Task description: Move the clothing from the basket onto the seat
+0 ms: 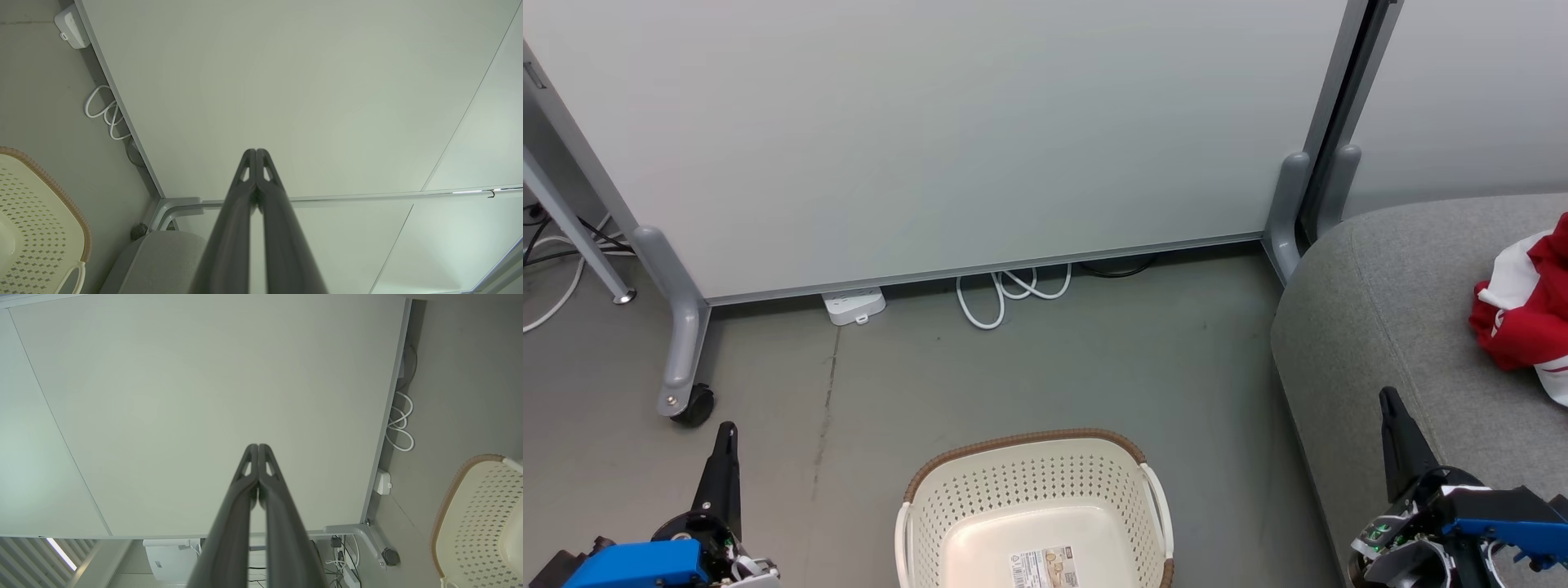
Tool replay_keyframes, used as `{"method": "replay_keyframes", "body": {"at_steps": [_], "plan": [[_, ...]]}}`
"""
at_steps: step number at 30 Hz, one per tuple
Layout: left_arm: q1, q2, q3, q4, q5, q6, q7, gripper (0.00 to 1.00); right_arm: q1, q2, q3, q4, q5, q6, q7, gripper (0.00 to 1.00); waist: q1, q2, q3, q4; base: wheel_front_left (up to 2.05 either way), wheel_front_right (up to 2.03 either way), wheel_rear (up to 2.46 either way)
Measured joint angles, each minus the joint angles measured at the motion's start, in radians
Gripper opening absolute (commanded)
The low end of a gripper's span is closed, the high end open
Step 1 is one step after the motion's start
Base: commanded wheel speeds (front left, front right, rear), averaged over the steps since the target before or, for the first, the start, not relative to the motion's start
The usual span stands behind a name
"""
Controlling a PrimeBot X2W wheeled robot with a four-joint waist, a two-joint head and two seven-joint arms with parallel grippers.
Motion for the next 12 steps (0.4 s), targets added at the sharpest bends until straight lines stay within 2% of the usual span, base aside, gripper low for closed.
{"method": "replay_keyframes", "body": {"at_steps": [12], "plan": [[0.000,0.000,0.001,0.000,0.000,0.000,0.000,0.00,0.000,0.000,0.000,0.000,0.000,0.000,0.000,0.00,0.0000,0.0000,0.000,0.000,0.00,0.00,0.00]]}}
